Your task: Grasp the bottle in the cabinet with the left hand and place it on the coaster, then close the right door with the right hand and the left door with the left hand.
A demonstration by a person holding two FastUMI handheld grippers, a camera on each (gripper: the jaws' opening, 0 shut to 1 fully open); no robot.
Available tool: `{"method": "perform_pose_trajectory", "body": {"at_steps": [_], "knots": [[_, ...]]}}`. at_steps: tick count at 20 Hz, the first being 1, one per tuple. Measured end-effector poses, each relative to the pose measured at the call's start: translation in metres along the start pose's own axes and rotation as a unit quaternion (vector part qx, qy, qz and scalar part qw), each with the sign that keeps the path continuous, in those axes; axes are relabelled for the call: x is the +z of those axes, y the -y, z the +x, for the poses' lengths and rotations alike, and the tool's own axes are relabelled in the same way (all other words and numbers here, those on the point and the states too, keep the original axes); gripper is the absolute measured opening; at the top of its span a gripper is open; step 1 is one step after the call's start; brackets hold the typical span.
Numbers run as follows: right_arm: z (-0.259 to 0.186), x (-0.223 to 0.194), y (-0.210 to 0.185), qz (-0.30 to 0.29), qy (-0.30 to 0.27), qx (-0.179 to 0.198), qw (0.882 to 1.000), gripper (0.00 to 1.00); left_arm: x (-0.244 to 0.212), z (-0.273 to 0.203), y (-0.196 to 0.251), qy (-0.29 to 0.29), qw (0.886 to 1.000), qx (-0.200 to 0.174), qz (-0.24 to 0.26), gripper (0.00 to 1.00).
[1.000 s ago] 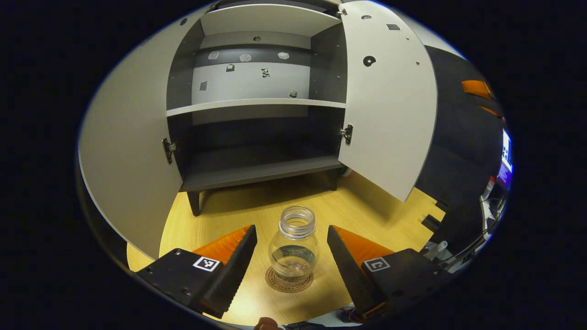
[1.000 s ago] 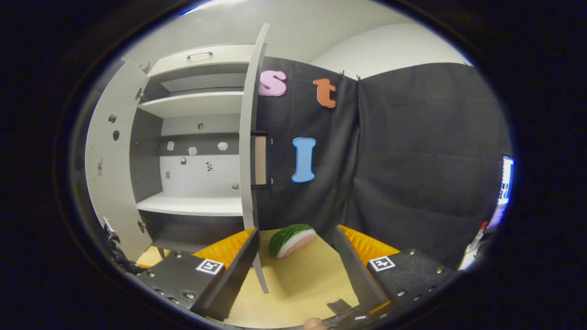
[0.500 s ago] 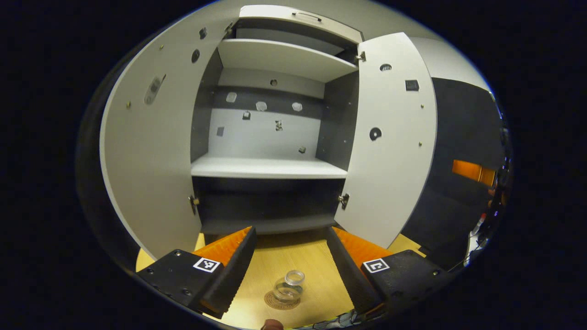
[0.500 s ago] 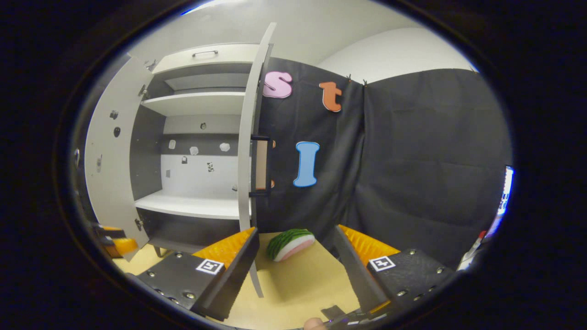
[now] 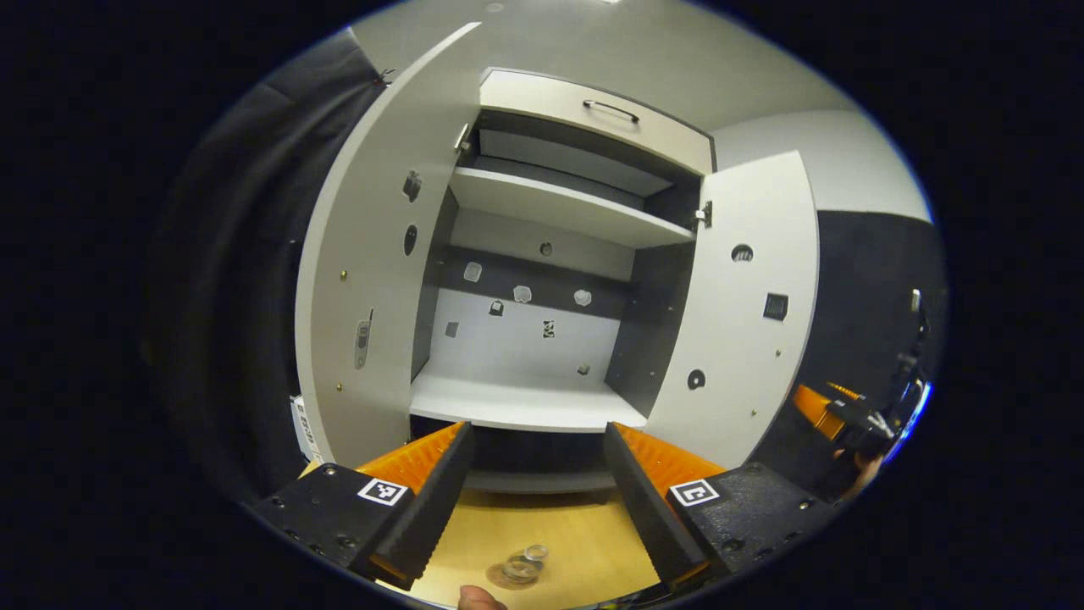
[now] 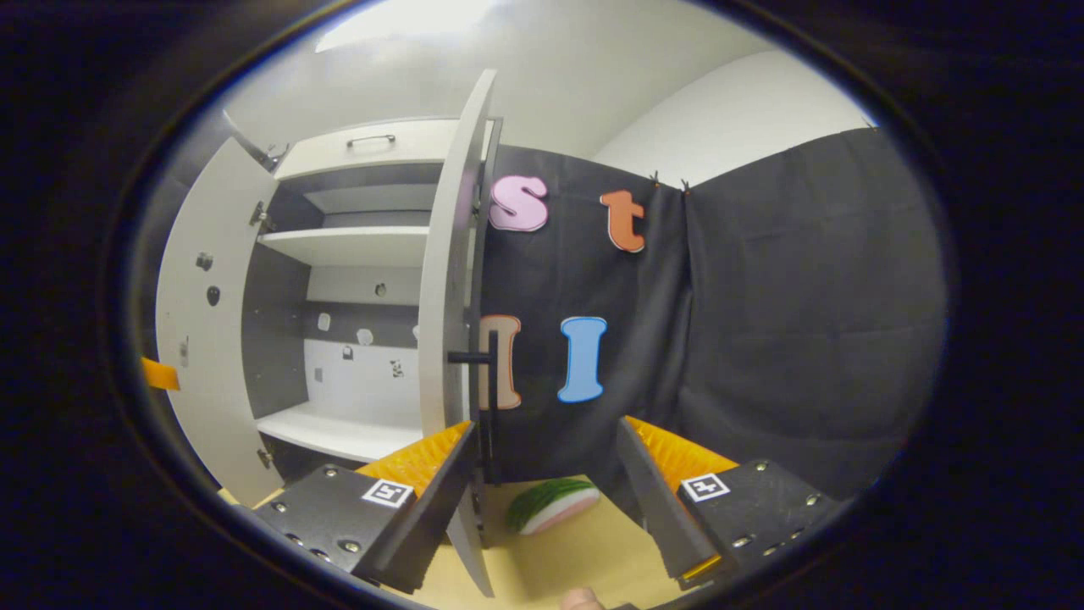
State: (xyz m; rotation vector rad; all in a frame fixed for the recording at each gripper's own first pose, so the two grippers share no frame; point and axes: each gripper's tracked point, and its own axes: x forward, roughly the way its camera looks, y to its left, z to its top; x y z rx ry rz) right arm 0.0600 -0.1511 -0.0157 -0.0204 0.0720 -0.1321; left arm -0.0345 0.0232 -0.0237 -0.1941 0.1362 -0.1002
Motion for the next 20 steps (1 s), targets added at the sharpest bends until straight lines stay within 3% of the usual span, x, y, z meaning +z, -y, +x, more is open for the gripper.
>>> {"method": "perform_pose_trajectory", "body": {"at_steps": [3,6,8,10,12,14,16,18,19,20], "knots": [[0.009,0.003,-0.004,0.002,0.004,0.008,1.0,0.99,0.009,-0.012,-0.027,0.016,0.998,0.051,0.019,0.97],[0.011,0.004,-0.015,0.004,0.008,0.044,0.999,0.98,0.016,-0.028,-0.044,0.029,0.994,0.092,0.05,0.97],[0.013,0.003,-0.029,0.01,0.005,0.073,0.997,0.98,0.02,-0.035,-0.045,0.035,0.992,0.105,0.055,0.93],[0.012,0.003,-0.047,0.013,0.004,0.104,0.994,0.93,0.025,-0.035,-0.042,0.043,0.992,0.107,0.049,0.96],[0.014,0.003,-0.07,0.011,0.003,0.136,0.991,0.93,0.029,-0.034,-0.038,0.05,0.992,0.105,0.039,0.93],[0.016,0.002,-0.093,0.011,0.0,0.166,0.986,0.93,0.032,-0.037,-0.034,0.059,0.992,0.102,0.036,0.97],[0.017,0.002,-0.113,0.012,-0.002,0.19,0.982,0.98,0.034,-0.042,-0.042,0.062,0.991,0.115,0.039,0.93],[0.021,0.003,-0.133,0.008,0.0,0.208,0.978,0.98,0.032,-0.052,-0.055,0.061,0.987,0.138,0.047,0.96],[0.024,0.001,-0.142,0.007,-0.001,0.218,0.976,0.93,0.033,-0.056,-0.061,0.061,0.985,0.15,0.053,0.96],[0.026,-0.001,-0.151,0.008,-0.003,0.229,0.973,0.98,0.033,-0.061,-0.068,0.062,0.983,0.161,0.056,0.93]]}}
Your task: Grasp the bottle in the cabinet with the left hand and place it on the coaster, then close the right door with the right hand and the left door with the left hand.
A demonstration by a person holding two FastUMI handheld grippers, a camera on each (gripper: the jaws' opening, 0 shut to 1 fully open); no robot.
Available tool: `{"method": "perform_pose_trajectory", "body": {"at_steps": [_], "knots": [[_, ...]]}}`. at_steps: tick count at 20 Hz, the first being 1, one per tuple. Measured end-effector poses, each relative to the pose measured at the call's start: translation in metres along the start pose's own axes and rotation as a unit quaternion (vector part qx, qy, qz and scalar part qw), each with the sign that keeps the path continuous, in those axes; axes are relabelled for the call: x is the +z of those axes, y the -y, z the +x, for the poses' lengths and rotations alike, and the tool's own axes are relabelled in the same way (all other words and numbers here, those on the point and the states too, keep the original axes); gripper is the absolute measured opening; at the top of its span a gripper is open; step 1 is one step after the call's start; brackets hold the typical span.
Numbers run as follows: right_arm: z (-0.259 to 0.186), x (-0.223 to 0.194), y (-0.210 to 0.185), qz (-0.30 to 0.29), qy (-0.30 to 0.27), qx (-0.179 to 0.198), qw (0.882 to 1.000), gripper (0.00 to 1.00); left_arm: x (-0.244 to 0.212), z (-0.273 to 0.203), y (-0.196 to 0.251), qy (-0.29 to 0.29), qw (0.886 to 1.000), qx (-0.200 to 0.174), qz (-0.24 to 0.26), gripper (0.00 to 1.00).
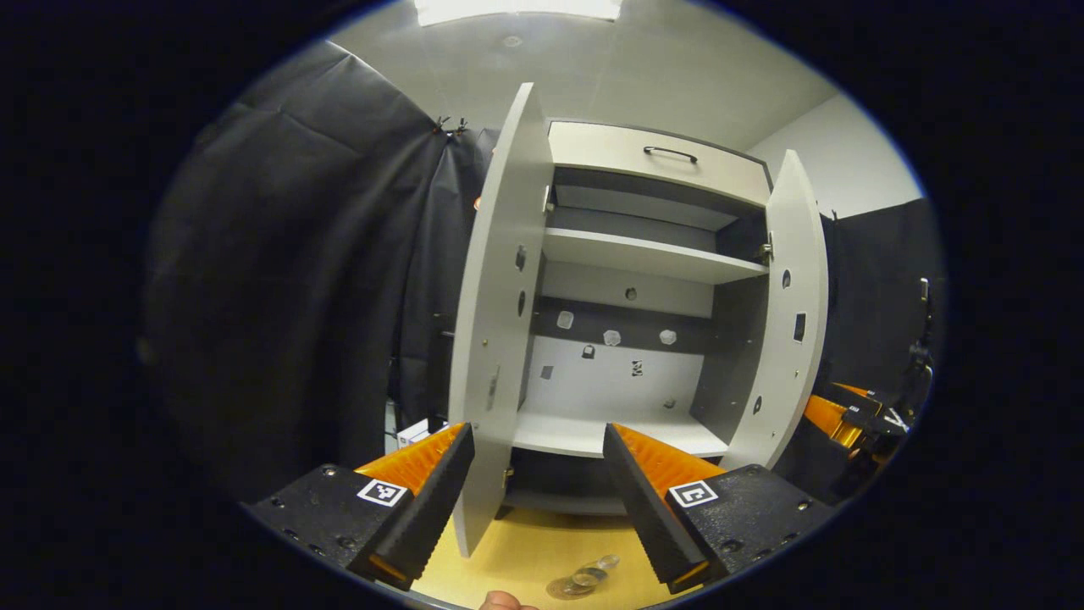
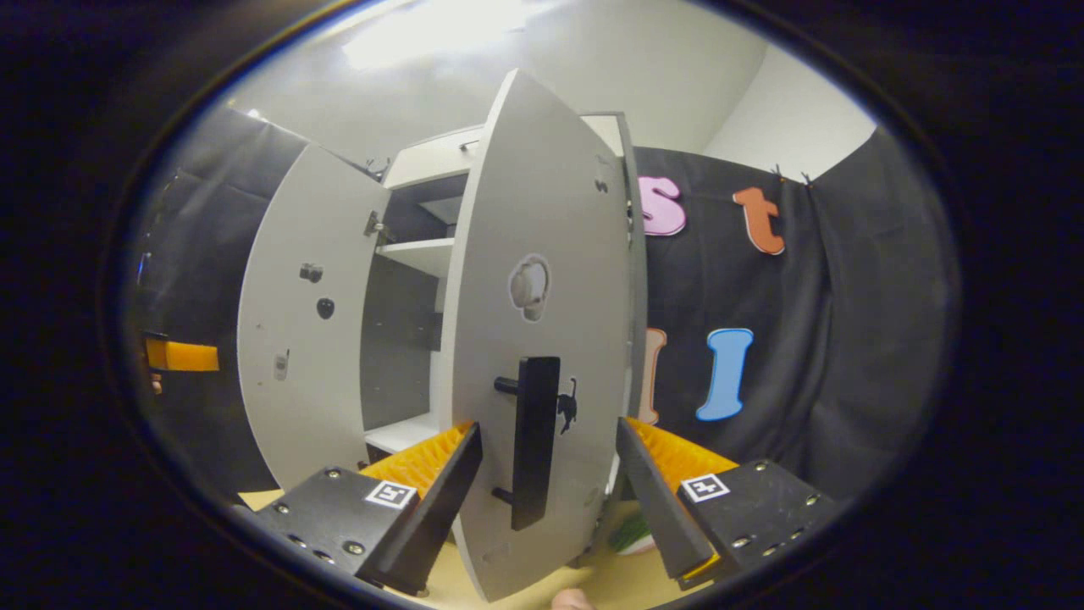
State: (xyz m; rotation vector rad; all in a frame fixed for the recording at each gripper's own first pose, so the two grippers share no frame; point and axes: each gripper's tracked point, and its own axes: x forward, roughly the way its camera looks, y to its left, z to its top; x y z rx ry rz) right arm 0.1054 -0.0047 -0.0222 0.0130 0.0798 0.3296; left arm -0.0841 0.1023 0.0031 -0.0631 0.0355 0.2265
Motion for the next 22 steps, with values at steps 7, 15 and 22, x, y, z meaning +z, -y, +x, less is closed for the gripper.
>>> {"method": "perform_pose_trajectory", "body": {"at_steps": [7,15,22], "knots": [[0.047,-0.008,-0.031,0.002,-0.014,0.034,0.999,0.98,0.0,-0.024,-0.049,0.005,0.997,0.076,0.008,0.96],[0.085,-0.015,-0.055,0.023,-0.025,0.048,0.998,1.0,-0.001,-0.036,-0.085,0.009,0.99,0.139,0.005,1.0],[0.126,-0.02,-0.072,0.003,-0.025,0.027,0.999,0.97,-0.007,-0.037,-0.103,0.002,0.986,0.169,0.017,1.0]]}}
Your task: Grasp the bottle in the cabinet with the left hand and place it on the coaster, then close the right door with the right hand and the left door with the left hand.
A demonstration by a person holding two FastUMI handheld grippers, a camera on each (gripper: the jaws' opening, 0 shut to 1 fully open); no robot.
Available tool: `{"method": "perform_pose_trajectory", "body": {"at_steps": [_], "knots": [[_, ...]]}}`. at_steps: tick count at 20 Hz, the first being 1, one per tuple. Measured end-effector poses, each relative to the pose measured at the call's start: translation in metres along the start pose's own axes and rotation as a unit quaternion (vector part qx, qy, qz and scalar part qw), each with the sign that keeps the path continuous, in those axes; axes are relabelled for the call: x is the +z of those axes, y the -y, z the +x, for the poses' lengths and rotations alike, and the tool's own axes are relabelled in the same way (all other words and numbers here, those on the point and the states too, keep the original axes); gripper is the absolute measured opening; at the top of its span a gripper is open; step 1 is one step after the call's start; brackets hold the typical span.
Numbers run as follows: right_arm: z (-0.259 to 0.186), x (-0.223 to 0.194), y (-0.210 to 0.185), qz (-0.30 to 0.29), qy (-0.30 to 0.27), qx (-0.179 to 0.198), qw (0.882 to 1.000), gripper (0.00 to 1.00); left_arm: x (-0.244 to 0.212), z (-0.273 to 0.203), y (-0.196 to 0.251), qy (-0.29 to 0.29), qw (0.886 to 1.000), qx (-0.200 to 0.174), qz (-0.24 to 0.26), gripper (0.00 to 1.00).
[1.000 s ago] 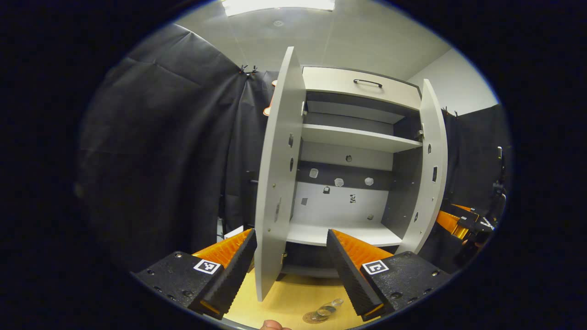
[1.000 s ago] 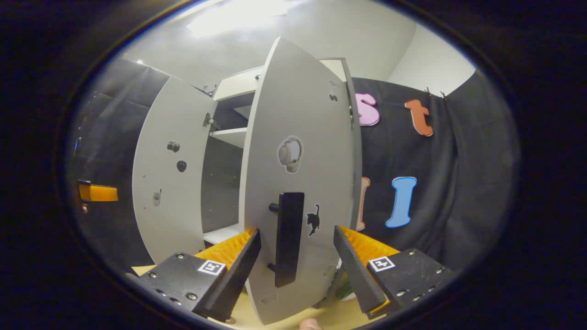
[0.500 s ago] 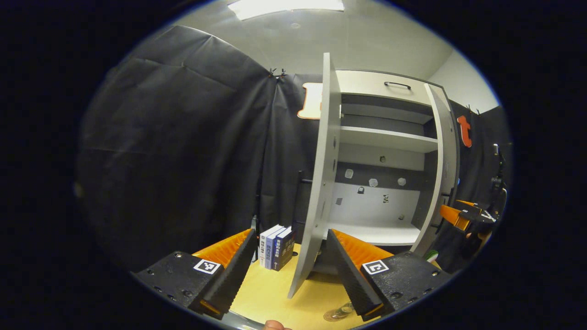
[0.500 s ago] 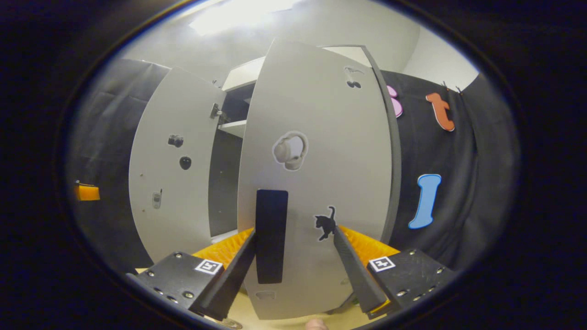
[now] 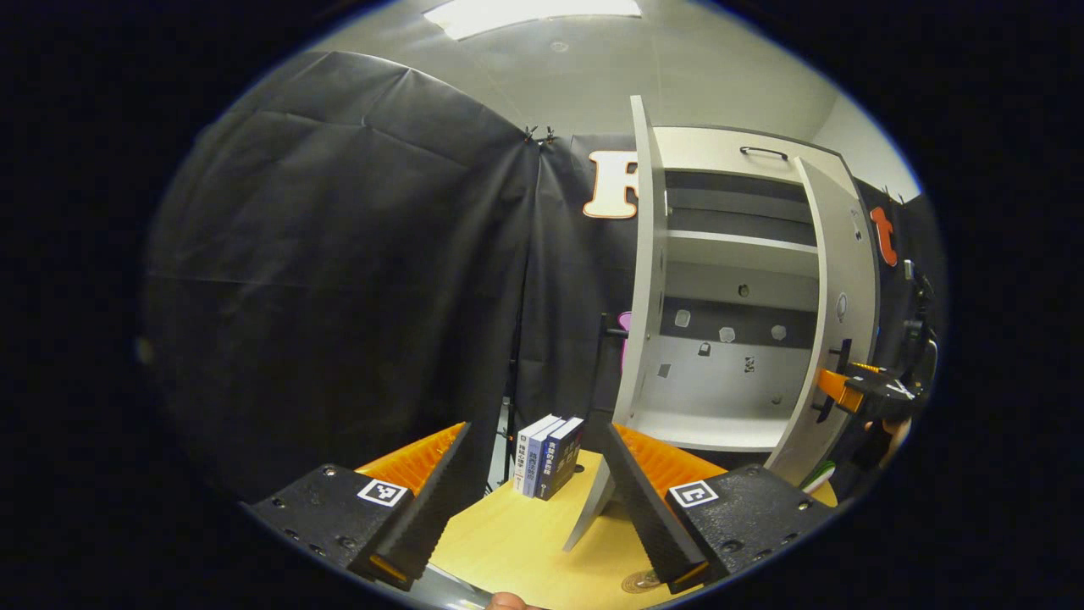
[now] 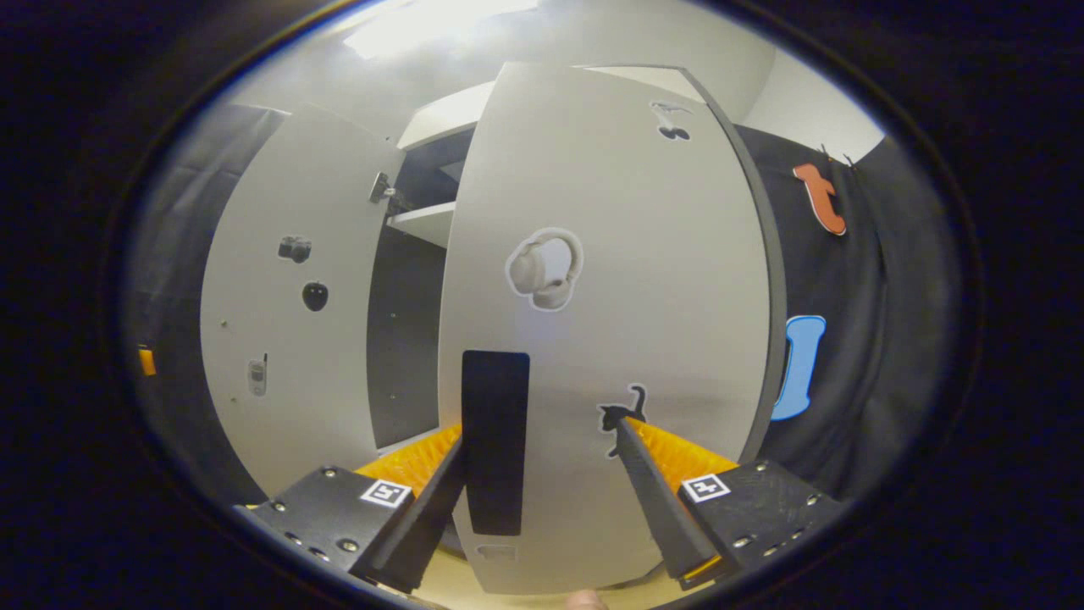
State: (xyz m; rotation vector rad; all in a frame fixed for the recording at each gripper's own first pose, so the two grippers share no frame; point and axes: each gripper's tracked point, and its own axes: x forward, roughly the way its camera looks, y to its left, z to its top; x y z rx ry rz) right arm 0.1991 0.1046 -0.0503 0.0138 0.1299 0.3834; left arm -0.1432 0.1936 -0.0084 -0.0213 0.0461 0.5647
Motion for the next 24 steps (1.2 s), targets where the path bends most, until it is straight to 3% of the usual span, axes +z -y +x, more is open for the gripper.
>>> {"method": "perform_pose_trajectory", "body": {"at_steps": [1,5,16,17,23,24], "knots": [[0.005,-0.001,-0.001,0.001,-0.001,-0.003,1.0,0.97,-0.002,0.004,-0.002,-0.002,1.0,0.002,0.002,0.93],[0.019,-0.005,-0.001,0.016,-0.003,-0.011,1.0,1.0,-0.002,0.016,-0.005,-0.001,1.0,0.005,0.006,0.96],[0.05,-0.007,-0.004,-0.001,0.007,-0.087,0.996,1.0,0.009,0.05,-0.028,0.01,1.0,0.006,0.028,0.93],[0.052,-0.007,-0.003,-0.002,0.007,-0.093,0.996,1.0,0.01,0.051,-0.031,0.011,0.999,0.007,0.03,0.96],[0.062,-0.008,-0.002,-0.004,0.007,-0.115,0.993,1.0,0.015,0.062,-0.04,0.017,0.999,0.008,0.033,0.93],[0.064,-0.008,-0.002,-0.005,0.007,-0.118,0.993,1.0,0.015,0.064,-0.039,0.018,0.999,0.006,0.033,0.96]]}}
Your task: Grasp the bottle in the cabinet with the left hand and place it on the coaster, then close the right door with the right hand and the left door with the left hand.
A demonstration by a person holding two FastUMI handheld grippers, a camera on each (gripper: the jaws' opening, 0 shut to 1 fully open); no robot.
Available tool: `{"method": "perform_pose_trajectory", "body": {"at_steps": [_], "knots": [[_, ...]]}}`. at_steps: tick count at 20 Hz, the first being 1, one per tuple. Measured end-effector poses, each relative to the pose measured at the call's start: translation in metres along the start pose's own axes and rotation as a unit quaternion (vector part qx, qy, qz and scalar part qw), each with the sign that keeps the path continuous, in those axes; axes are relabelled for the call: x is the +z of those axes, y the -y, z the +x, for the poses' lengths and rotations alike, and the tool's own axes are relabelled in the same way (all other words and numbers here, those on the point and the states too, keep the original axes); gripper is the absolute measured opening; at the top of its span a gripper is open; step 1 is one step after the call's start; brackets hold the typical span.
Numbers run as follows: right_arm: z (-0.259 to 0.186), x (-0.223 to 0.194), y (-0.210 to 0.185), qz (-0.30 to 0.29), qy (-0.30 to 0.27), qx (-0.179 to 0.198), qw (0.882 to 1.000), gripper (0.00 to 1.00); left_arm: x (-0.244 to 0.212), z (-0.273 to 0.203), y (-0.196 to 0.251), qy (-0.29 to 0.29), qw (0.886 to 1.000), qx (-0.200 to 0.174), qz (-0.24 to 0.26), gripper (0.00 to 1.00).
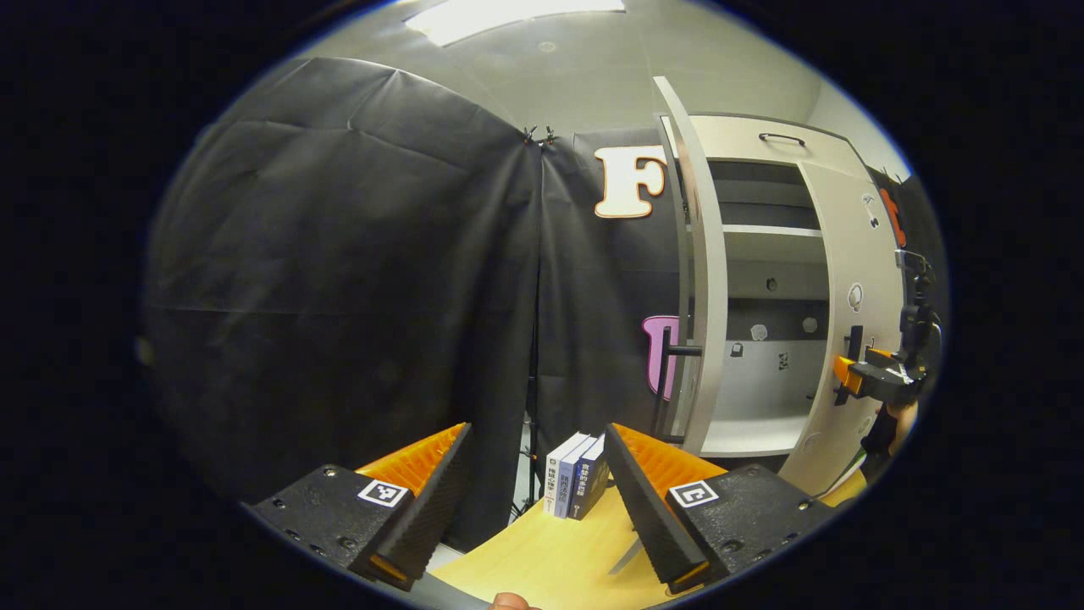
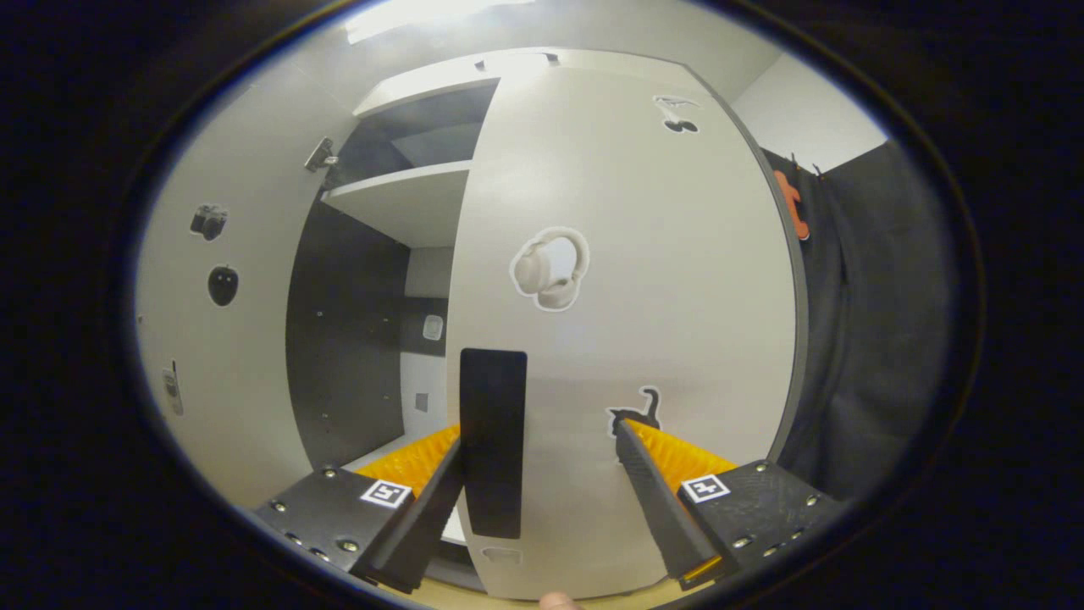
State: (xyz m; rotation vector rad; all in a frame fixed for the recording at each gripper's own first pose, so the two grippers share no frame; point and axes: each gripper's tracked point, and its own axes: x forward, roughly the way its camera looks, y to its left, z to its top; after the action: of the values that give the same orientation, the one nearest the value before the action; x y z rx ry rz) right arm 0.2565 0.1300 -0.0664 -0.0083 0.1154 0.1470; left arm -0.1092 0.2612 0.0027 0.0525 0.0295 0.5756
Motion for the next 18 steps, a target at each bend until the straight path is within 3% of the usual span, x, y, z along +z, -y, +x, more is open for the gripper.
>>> {"method": "perform_pose_trajectory", "body": {"at_steps": [1,11,18], "knots": [[-0.003,-0.002,0.0,-0.001,0.0,-0.003,1.0,1.0,0.0,0.001,0.002,0.0,1.0,-0.004,-0.001,0.93],[0.0,-0.004,-0.001,-0.007,0.005,-0.017,1.0,1.0,0.002,0.039,0.043,0.008,0.996,-0.082,-0.015,0.96],[-0.021,-0.002,-0.001,0.034,-0.003,0.045,0.998,1.0,-0.004,0.064,0.066,-0.002,0.991,-0.132,-0.004,0.97]]}}
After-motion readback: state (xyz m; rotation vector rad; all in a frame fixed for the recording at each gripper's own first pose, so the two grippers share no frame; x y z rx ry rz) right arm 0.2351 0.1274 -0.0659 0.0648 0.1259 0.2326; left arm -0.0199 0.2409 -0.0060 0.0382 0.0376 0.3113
